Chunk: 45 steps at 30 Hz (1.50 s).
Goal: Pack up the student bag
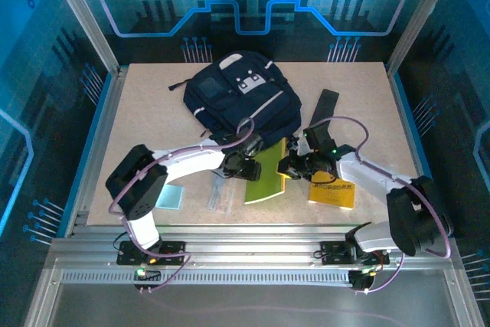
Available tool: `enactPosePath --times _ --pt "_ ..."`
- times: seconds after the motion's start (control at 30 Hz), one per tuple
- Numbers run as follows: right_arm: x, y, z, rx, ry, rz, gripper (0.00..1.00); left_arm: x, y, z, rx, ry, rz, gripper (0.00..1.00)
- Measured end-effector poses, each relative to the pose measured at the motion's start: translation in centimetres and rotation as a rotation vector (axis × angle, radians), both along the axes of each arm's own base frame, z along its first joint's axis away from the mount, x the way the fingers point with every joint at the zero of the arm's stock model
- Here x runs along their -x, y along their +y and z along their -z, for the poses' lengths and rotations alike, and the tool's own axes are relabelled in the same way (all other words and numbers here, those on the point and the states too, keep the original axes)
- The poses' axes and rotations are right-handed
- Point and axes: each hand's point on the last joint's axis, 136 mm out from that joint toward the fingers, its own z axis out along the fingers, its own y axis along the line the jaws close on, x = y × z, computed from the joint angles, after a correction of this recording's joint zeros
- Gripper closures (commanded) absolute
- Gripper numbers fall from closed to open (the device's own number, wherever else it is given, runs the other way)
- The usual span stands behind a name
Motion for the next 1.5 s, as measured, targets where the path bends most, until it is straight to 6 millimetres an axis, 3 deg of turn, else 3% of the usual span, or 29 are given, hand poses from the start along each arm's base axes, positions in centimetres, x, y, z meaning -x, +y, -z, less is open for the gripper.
enactPosePath --times 0.17,0.27,0.57,0.67,0.83,0.97,1.3,1.5 --pt "-0.8 0.7 -6.1 -0.027 -0.08 -0.065 1.0 -3.1 1.2 -6.0 0.081 -0.161 -0.051 0.16" --pt "-1.2 0.8 -9.7 -0.053 -0.145 -0.095 1.0 -4.9 2.5 -8.4 0.132 -0.226 -0.107 0.01" --pt "-5.1 0.7 -19.5 -0.126 -0.392 -0.136 1.0 -10.0 5.6 -12.1 0.326 -0.303 -0.267 0.01" --pt "-7.4 1.0 -20.1 -0.149 -0.418 -0.14 1.0 -10.9 6.2 -13.9 0.395 -0.347 -0.294 0.01" --pt "-11.1 2.0 -17.2 -0.167 -0.39 -0.141 1.0 -11.1 6.8 -17.3 0.546 -0.449 -0.317 0.01" --pt "-12.9 2.7 -16.0 -0.179 -0.382 -0.144 1.0 -11.4 7.1 -18.5 0.642 -0.495 -0.334 0.01" --pt "-13.7 4.8 -19.9 -0.366 -0.455 -0.211 1.0 -14.5 6.3 -18.5 0.827 -0.481 -0.338 0.01" --pt "-14.8 5.1 -20.7 -0.45 -0.466 -0.217 1.0 -15.6 4.8 -19.4 0.996 -0.467 -0.325 0.16"
